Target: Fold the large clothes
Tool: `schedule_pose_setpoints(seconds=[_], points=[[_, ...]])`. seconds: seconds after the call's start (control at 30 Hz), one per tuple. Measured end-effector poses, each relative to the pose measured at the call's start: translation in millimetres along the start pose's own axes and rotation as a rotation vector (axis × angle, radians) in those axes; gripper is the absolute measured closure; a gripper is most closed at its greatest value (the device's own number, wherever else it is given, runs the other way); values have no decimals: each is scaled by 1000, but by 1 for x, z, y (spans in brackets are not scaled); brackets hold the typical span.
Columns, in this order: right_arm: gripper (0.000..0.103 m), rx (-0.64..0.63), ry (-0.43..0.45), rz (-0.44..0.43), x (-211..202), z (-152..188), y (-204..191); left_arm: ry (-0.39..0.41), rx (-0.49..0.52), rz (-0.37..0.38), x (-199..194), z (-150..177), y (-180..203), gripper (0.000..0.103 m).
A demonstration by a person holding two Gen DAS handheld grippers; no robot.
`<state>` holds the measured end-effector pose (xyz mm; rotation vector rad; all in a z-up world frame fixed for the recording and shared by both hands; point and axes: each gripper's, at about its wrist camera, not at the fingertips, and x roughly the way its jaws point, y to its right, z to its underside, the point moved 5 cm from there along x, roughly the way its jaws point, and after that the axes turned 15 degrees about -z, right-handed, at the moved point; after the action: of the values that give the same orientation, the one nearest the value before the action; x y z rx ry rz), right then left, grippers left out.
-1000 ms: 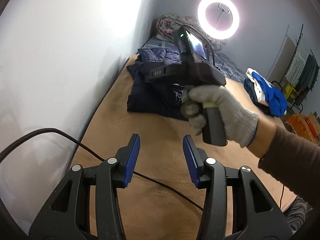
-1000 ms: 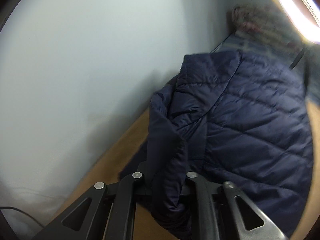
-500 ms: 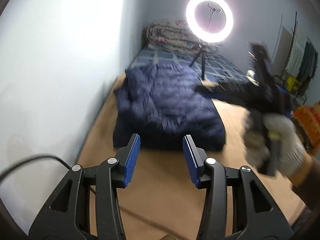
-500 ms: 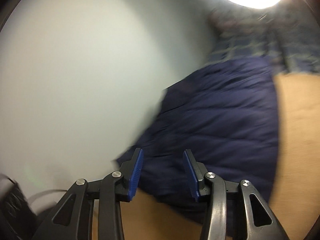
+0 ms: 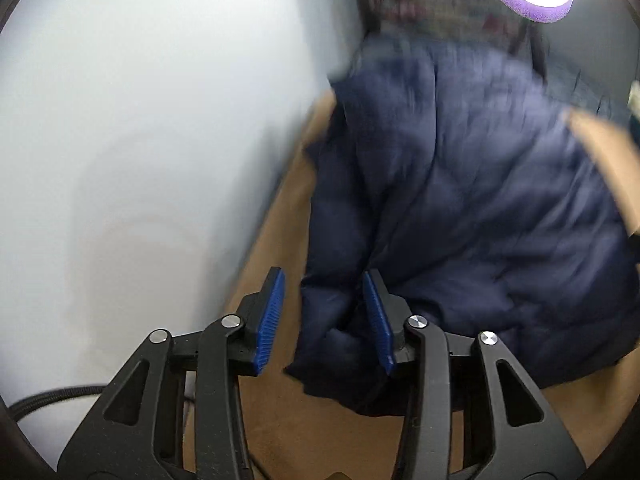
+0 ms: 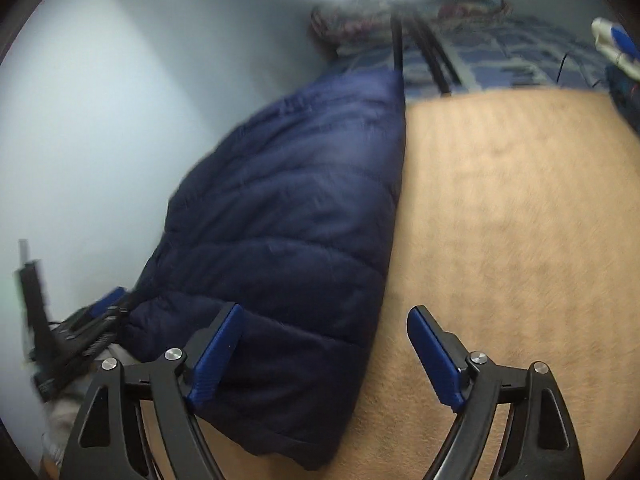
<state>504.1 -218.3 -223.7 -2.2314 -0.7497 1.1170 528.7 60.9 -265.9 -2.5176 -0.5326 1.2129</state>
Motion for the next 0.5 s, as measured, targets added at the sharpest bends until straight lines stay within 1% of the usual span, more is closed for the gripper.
schedule_pose_setpoints(seconds=[0.03, 0.1, 0.17, 0.2, 0.23, 0.27, 0.3, 0.33, 0.37, 0.4, 0.5], points=[[16, 16, -16, -29, 5, 5, 3, -2, 22, -9, 7, 7, 3, 62], [16, 67, -44, -104, 15, 13, 10, -2, 24, -13, 14, 14, 3, 62], [16, 126, -49, -177, 24, 19, 15, -21, -9, 20, 18, 16, -1, 62], [19, 122, -37, -185, 25, 19, 14, -36, -25, 39, 20, 16, -4, 62], [27, 110, -40, -196, 27, 18, 11, -43, -28, 47, 21, 15, -5, 62], [43, 113, -61, -226, 31, 19, 7, -47, -19, 50, 22, 15, -6, 62], [52, 128, -82, -227, 34, 19, 5, -46, -10, 52, 20, 13, -6, 63], [59, 122, -89, -203, 34, 17, 2, -47, -1, 54, 20, 13, -7, 64], [69, 105, -95, -183, 33, 16, -2, -52, 4, 57, 18, 13, -7, 65], [75, 98, -98, -168, 31, 14, -4, -58, 5, 64, 18, 11, -7, 68], [81, 97, -101, -146, 20, 8, -12, -65, 10, 79, 8, 15, -6, 71]])
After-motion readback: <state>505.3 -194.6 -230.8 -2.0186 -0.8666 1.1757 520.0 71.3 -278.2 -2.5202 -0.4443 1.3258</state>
